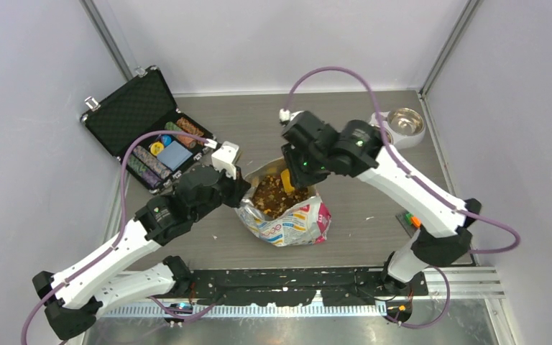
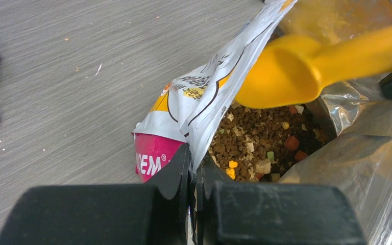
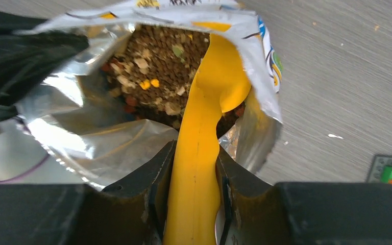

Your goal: Serve the pet food

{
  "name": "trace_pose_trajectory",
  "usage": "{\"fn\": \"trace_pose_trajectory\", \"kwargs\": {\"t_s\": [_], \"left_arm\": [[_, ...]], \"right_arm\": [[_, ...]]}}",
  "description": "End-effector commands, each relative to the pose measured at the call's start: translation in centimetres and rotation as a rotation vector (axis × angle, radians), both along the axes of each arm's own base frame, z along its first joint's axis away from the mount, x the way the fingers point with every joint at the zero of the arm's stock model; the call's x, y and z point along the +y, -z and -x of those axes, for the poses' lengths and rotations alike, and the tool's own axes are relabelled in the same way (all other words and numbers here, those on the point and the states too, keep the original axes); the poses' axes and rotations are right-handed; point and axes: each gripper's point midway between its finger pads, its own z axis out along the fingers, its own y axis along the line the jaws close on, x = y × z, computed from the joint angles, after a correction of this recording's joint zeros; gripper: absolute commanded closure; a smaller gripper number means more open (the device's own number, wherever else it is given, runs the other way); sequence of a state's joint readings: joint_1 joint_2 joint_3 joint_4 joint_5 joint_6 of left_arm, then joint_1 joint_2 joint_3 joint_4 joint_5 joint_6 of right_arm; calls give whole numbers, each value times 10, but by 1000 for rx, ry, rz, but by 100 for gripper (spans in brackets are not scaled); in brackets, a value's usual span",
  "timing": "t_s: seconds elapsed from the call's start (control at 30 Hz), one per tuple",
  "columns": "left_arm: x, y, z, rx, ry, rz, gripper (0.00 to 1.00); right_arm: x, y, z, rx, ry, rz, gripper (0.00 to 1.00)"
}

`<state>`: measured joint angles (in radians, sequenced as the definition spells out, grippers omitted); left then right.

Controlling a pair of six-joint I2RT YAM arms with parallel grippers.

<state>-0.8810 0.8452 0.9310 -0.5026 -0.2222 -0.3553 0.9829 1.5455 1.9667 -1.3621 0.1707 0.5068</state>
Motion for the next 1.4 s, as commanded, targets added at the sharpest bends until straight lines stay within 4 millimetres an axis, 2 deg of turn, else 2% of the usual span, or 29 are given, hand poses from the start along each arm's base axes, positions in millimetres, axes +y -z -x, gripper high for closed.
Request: {"fn": "trace_pose_trajectory", "kwargs": {"t_s": [0.0,0.1,0.2,0.23,0.4,0.63,0.77,0.8,0.83,0.87,0.9,0.93,0.97,1.0,1.03,1.07,1.17,1.2,1.37], "left_arm": [[-17,-37,9,-69,91,143,100],[-20,-38,12,-61,106,154,100],[-21,-37,11,-57,105,158,100],[-22,-37,11,-56,104,160,100],[-25,-36,12,-47,117,168,100],[-28,-31,12,-36,121,175,100],[-31,-28,10,-32,123,175,100],[-32,-27,10,-29,124,173,100],[-33,-26,10,-26,125,171,100],[-33,-26,10,-24,126,170,100],[-33,-26,9,-25,123,169,100],[-32,-26,8,-26,117,168,100],[-31,-25,8,-27,110,165,100],[-30,-25,7,-29,105,164,100],[-30,-25,6,-29,101,163,100],[-30,-25,7,-29,100,164,100],[-30,-24,6,-27,97,165,100],[-29,-24,6,-28,94,165,100],[-27,-25,5,-32,84,162,100]], "right_arm": [[-25,17,9,-5,31,220,95],[-35,23,10,-4,55,256,95],[-41,37,14,18,58,290,95],[-36,39,14,22,46,269,95],[-26,76,15,72,3,306,95],[28,132,24,203,-116,129,95],[61,143,26,238,-144,-97,95],[72,131,19,204,-131,-191,95],[71,139,20,218,-106,-210,95],[79,122,14,169,-103,-299,95],[76,131,17,187,-74,-319,95],[83,110,13,138,-79,-420,95],[80,117,16,160,-51,-441,95],[83,98,14,119,-55,-522,95],[79,102,16,133,-33,-540,95],[78,88,14,103,-29,-598,95],[71,79,17,109,6,-707,95],[74,68,16,95,-3,-766,95],[59,50,16,61,44,-858,95]]}}
